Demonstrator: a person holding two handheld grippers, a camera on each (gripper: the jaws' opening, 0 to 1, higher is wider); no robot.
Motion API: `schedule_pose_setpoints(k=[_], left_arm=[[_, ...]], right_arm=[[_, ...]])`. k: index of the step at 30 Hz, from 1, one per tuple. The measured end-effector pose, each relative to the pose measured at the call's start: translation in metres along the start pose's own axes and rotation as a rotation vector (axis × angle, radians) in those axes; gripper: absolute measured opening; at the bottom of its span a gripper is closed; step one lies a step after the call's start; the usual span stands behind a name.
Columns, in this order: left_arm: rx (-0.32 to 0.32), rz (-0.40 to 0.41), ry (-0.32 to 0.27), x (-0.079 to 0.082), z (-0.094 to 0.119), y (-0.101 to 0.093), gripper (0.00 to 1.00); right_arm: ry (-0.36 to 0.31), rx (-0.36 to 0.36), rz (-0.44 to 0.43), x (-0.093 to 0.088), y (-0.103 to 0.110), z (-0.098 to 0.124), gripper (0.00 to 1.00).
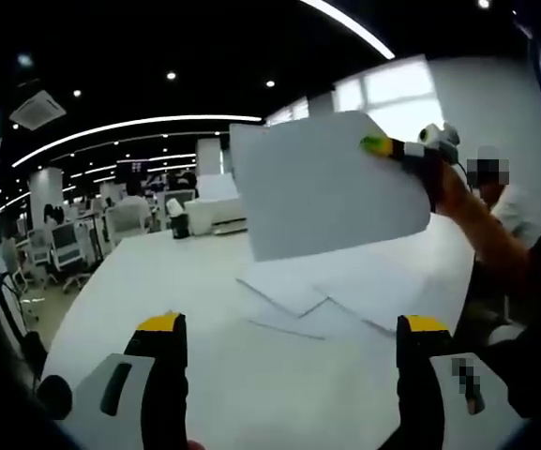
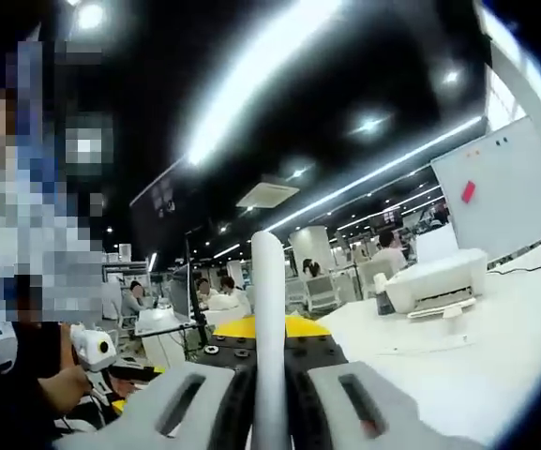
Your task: Organize the stack of printing papers by aligning and flattening the scattered papers on the table
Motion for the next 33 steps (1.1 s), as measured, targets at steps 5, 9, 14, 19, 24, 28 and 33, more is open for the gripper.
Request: schedule_pose_setpoints(k=[5,9,14,19,24,28,33], left_arm=[[-0.005,0.024,-0.013,0.0,-0.001,0.001,0.94],[-0.018,0.078,-0.044,0.004,0.0,0.002,0.94],[-0.044,0.137,-0.089,0.01,0.001,0.003,0.93],[-0.037,0.153,-0.093,0.009,0.0,0.005,0.94],[-0.042,0.177,-0.101,0.008,-0.002,0.005,0.94],[-0.037,0.177,-0.1,0.006,-0.004,0.007,0.94],[-0.04,0.192,-0.114,0.005,-0.007,0.009,0.95]], right_arm=[[-0.007,0.014,0.009,0.006,0.008,-0.001,0.02],[-0.016,0.027,0.019,0.011,0.013,-0.003,0.02],[-0.032,0.038,0.019,0.018,0.018,-0.003,0.02],[-0.042,0.055,0.019,0.024,0.025,-0.004,0.02],[-0.056,0.072,0.026,0.031,0.032,-0.004,0.02],[-0.069,0.081,0.032,0.037,0.035,-0.005,0.02],[-0.083,0.095,0.035,0.043,0.04,-0.009,0.02]])
Point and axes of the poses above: the point that each gripper's makers call its tool centre point, and the gripper's own axes: z roughly backward along the fingers, y roughly to its left, x roughly out of its top, the point moved 2 cm from there along z, roughly backward along the fingers, and after that the axes turned 11 degrees about z, right-handed, at the moved point
